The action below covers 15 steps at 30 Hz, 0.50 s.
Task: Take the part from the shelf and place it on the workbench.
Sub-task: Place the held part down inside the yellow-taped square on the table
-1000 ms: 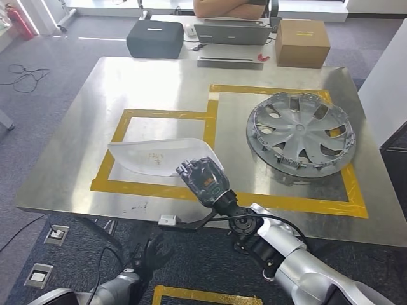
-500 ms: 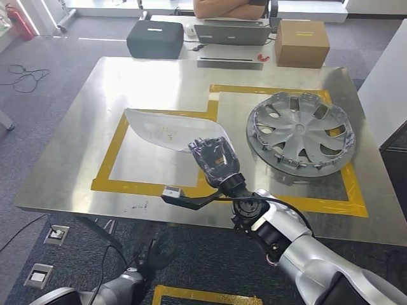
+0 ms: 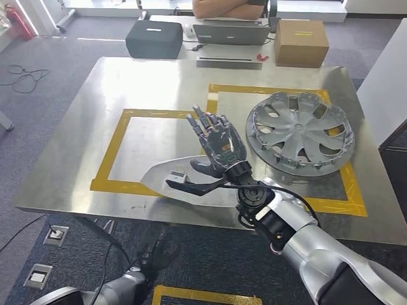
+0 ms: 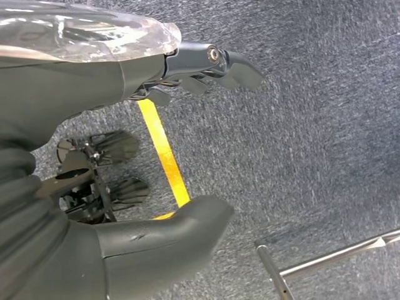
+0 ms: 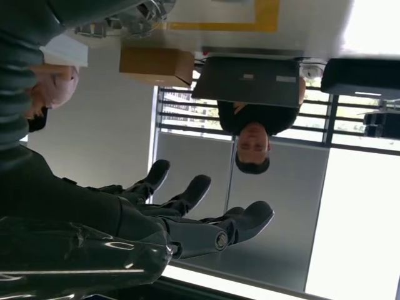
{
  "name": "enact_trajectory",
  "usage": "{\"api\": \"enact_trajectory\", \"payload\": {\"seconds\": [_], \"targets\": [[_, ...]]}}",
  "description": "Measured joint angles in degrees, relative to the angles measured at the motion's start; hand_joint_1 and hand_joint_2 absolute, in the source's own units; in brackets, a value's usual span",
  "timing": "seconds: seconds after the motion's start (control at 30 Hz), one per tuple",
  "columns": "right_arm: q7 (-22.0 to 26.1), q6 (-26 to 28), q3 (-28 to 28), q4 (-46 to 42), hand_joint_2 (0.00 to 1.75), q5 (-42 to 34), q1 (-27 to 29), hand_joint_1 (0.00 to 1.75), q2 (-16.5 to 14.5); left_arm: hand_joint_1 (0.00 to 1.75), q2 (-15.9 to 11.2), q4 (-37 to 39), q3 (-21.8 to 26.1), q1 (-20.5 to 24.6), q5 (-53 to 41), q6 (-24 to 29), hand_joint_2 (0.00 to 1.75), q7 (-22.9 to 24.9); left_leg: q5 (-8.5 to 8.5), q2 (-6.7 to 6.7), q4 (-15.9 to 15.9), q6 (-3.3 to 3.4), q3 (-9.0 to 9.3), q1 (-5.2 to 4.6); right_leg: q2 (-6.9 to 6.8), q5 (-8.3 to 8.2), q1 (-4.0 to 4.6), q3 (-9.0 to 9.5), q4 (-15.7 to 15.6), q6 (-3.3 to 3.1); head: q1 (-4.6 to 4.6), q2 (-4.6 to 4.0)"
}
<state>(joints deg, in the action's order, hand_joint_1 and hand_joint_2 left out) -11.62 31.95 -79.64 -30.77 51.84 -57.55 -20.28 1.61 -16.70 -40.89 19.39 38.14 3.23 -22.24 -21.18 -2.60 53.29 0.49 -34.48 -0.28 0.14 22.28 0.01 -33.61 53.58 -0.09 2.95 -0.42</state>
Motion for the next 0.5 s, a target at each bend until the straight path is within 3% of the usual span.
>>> {"api": "enact_trajectory", "payload": {"seconds": [0.5], "targets": [[0.49,0.07,0.01,0.86,0.0,-0.19,0.06,0.0,0.0,0.0,0.03,0.0,-0.6,0.08,0.18,0.05,0.0,-0.23,-0.01,0.09,0.0,-0.01,0.0,0.0,0.1,-0.02,0.0,-0.03,0.0,-0.02,0.0,0.0]]}}
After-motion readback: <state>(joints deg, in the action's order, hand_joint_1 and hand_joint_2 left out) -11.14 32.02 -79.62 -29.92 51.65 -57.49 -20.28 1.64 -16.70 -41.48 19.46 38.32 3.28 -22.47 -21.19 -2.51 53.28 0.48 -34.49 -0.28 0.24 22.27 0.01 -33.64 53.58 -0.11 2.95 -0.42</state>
